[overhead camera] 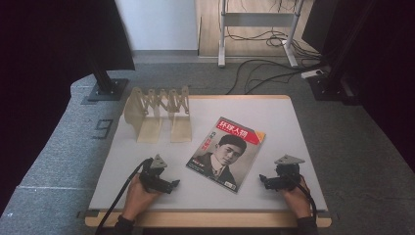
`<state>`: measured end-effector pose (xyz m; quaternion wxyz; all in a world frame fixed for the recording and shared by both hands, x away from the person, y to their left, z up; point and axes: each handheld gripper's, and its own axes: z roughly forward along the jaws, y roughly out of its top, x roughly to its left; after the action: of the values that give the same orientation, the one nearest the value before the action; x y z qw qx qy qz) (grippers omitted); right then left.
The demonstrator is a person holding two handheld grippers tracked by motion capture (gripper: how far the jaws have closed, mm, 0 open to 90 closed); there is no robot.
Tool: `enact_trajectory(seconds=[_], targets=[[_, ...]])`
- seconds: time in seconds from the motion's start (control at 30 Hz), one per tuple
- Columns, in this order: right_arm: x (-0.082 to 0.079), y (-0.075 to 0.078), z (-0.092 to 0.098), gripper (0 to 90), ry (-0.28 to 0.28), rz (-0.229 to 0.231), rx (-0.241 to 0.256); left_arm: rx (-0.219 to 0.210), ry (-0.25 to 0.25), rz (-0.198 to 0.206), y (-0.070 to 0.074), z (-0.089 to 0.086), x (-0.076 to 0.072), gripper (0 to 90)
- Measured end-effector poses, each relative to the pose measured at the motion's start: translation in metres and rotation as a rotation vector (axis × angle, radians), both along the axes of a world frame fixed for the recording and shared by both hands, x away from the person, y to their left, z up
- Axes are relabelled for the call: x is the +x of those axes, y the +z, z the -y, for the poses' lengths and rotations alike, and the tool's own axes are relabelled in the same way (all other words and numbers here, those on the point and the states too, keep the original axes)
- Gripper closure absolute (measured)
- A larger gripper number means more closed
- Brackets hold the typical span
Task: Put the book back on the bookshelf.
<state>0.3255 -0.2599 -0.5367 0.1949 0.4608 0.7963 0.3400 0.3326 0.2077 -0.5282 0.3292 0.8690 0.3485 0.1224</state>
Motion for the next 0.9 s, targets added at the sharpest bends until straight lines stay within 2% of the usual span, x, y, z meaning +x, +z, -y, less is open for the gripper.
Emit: enact_trajectory(seconds=[0.63,0.7,0.77,0.9], targets=[[0.001,0.002,0.0,1.0,0.012,-0.007,-0.011,-0.001,-0.001,-0.002,0.001,0.001,0.0,0.0],[0.004,0.003,-0.001,1.0,0.024,-0.021,-0.022,-0.013,-0.021,-0.014,0.003,0.003,0.003,0.0],[0.005,0.004,-0.001,0.6,0.031,-0.027,-0.028,-0.02,-0.032,-0.009,0.006,0.007,0.005,0.0],[0.01,0.006,-0.003,0.0,0.042,-0.011,-0.03,-0.014,-0.058,0.003,0.013,0.018,0.011,0.0]])
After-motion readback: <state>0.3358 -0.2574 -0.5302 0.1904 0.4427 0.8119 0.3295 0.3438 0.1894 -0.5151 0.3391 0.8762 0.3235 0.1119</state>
